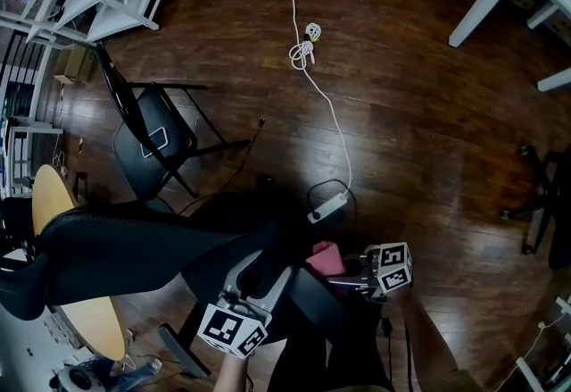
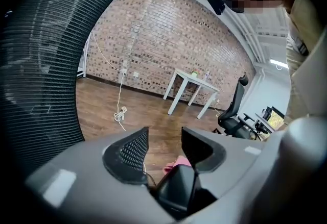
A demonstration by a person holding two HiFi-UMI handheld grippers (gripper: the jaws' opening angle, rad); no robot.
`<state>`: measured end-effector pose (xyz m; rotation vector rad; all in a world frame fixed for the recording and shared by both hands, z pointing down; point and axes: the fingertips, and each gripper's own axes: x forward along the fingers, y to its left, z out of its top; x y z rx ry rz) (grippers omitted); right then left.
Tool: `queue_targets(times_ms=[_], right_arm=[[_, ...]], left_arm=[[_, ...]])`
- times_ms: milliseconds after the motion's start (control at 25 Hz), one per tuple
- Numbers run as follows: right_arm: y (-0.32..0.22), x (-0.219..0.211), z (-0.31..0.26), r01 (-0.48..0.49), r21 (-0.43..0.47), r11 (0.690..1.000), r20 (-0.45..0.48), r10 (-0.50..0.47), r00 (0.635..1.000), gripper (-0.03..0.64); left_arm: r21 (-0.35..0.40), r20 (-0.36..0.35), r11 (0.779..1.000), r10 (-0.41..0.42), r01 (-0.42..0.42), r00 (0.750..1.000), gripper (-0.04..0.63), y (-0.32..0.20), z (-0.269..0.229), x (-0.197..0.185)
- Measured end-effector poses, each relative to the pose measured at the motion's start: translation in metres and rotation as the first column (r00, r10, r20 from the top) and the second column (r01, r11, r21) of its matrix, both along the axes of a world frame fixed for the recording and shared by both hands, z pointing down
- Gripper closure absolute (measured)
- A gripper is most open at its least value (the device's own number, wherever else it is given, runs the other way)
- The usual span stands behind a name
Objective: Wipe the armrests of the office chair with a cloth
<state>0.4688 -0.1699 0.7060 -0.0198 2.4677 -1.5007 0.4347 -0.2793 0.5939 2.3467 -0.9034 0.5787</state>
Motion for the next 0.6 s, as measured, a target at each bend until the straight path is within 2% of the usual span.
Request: queue_targets(times_ms=[280,400,480,600], right_arm=[[-0.037,-0.010,0.083,-0.155,-0.061,0.986,-0.163,0.144,0.976,0.552],[-0.044,-0.016,0.139,-0.205,-0.136,0.969,-0.320,0.153,0.935,0.553],[-0.050,-0.018,0.168,-0.276,-0.196,0.941,-0.375,0.188,0.908,0.554],[-0.058,-0.018,0.204,-0.349,-0.228,0.909,-0.472,0.211,0.856,0.554]], left_arm=[[-0.005,0.016,1.000,0.007,-0.007,1.000,0.405,0.009,0.009,0.004],[-0.004,0.025,1.000,0.016,-0.016,1.000,0.405,0.011,0.010,0.005],[-0.004,0.034,1.000,0.024,-0.024,0.999,0.405,0.014,0.011,0.006],[-0.005,0.051,0.999,0.039,-0.038,0.998,0.405,0.017,0.013,0.005]])
